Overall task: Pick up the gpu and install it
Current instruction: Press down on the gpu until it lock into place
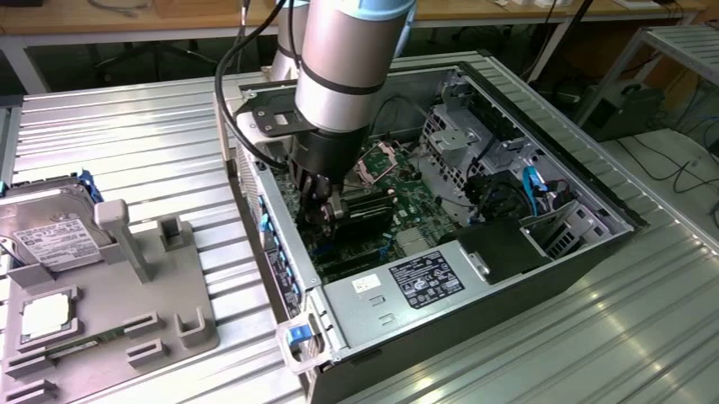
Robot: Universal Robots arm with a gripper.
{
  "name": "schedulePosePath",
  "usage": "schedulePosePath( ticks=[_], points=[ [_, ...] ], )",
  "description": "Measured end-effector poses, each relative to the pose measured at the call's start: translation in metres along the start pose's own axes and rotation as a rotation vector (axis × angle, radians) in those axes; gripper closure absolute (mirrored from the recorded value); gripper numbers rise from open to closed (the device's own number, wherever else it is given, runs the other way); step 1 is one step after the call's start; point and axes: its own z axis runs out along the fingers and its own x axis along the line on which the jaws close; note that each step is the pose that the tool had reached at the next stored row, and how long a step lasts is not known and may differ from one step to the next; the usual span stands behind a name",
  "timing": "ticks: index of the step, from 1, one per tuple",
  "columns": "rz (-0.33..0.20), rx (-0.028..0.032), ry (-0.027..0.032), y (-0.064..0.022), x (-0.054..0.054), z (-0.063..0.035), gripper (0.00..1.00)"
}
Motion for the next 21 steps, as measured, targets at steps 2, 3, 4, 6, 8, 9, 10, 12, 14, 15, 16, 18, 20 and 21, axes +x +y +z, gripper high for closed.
schedulePosePath(
  ticks=[2, 3, 4, 6, 8, 9, 10, 12, 14, 15, 16, 18, 20, 21],
  points=[
    [0.0, -0.0007, 0.0009, 0.001, 0.0, -0.0094, 0.89],
    [0.0, -0.0009, 0.0011, 0.0015, 0.0, -0.0142, 0.89],
    [0.0, -0.0007, 0.0009, 0.0019, 0.0, -0.0178, 0.89],
    [-0.001, -0.0009, 0.0012, 0.0024, -0.001, -0.0228, 0.89],
    [-0.001, -0.0012, 0.0011, 0.0028, -0.001, -0.0276, 0.89],
    [-0.001, -0.0015, 0.0012, 0.003, -0.001, -0.0296, 0.89],
    [-0.001, -0.0019, 0.0011, 0.0032, -0.001, -0.0312, 0.89],
    [-0.001, -0.0056, 0.0007, 0.0031, -0.002, -0.0323, 0.89],
    [-0.001, -0.0379, -0.0005, 0.001, -0.001, -0.0327, 0.89],
    [-0.001, -0.0546, -0.0011, -0.0007, -0.001, -0.0329, 0.89],
    [0.0, -0.0666, -0.0017, -0.0021, -0.001, -0.033, 0.89],
    [0.0, -0.0731, -0.002, -0.0025, -0.001, -0.0327, 0.89],
    [-0.001, -0.0734, -0.0019, -0.0026, -0.001, -0.0316, 0.89],
    [-0.002, -0.0737, -0.0016, -0.0025, -0.001, -0.0311, 0.89]
  ],
)
